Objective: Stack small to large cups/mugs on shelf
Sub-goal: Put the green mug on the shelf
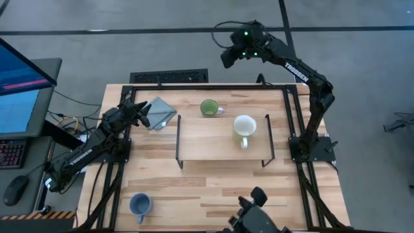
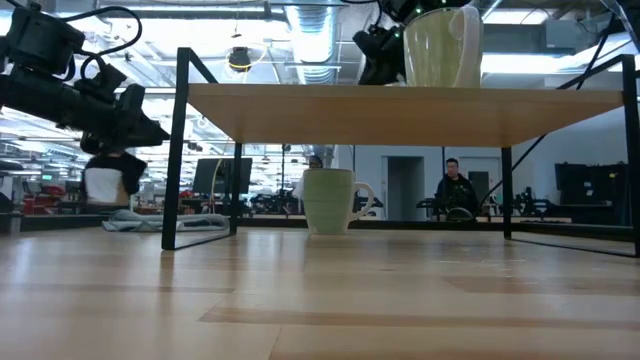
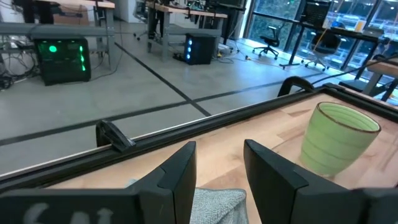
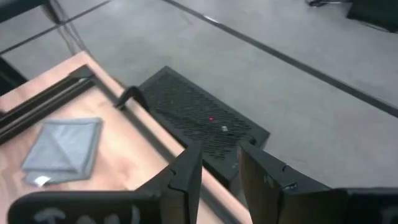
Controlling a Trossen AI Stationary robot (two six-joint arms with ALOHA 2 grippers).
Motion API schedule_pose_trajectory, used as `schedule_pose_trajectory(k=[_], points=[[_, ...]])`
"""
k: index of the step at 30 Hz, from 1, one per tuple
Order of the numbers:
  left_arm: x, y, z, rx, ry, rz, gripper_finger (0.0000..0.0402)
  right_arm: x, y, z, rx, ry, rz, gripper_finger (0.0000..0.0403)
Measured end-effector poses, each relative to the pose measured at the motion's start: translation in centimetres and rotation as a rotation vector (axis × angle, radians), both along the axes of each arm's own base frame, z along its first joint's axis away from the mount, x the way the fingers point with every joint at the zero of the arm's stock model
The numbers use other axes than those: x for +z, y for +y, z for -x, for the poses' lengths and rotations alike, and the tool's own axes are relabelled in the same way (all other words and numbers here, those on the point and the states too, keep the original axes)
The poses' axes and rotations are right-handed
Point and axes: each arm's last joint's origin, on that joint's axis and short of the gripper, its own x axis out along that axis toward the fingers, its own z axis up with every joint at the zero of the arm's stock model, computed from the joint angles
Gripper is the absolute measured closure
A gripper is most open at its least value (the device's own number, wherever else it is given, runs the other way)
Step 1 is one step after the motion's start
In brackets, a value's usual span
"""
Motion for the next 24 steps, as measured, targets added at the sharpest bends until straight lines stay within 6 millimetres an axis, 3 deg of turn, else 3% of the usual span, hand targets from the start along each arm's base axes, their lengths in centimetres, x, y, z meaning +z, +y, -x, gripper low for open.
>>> schedule_pose_trajectory(k=[14, 24], points=[[0.0, 0.0, 0.0, 0.003, -0.003, 0.003, 0.0277, 0.0, 2.9, -2.4, 0.094, -0.001, 0.014, 0.0280], [0.0, 0.0, 0.0, 0.003, -0.001, 0.017, 0.0277, -2.2, 3.9, -3.6, 0.127, 0.062, -0.042, 0.0280]])
